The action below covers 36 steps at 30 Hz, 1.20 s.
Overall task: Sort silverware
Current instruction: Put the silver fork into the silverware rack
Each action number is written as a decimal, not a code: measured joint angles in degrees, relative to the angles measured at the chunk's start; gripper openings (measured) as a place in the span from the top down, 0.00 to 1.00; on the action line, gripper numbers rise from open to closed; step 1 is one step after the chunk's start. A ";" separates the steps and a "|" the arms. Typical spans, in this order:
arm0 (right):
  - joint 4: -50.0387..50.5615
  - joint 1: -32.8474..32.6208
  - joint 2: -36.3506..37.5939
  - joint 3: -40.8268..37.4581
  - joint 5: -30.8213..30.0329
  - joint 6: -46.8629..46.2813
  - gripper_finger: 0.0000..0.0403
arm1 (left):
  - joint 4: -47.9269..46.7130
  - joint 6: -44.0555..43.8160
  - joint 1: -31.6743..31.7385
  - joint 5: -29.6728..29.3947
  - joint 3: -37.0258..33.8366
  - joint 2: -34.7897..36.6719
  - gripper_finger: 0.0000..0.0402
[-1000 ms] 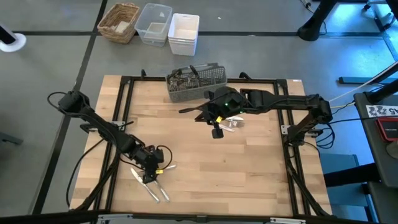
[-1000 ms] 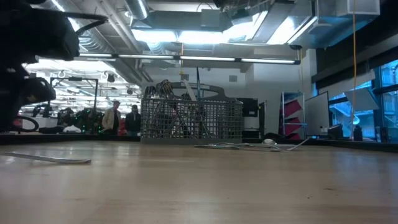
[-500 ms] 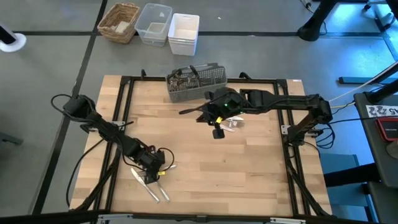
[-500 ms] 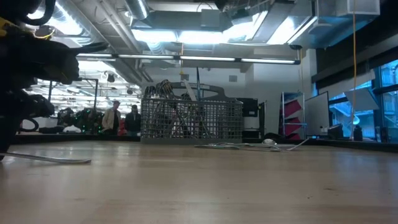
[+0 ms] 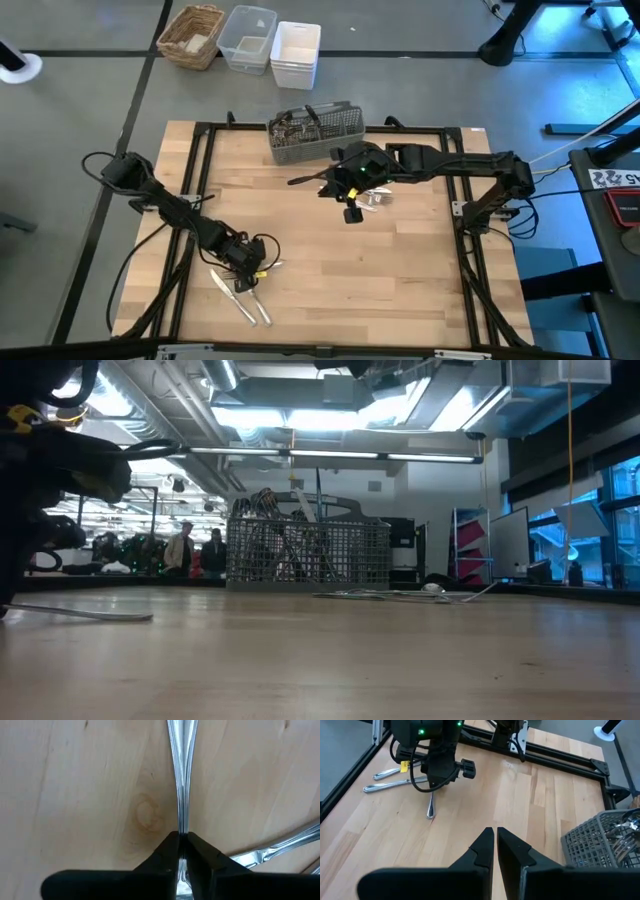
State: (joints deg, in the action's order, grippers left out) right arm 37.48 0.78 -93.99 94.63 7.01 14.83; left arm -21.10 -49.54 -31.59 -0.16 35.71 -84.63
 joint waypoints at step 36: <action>16.78 20.73 11.43 0.19 3.12 -2.58 0.94 | -9.43 87.64 40.23 -43.32 28.63 14.14 0.98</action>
State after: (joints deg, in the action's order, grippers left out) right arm 54.26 21.50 -82.56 94.82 10.13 12.25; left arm -30.53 38.09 8.64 -43.49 64.34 -70.49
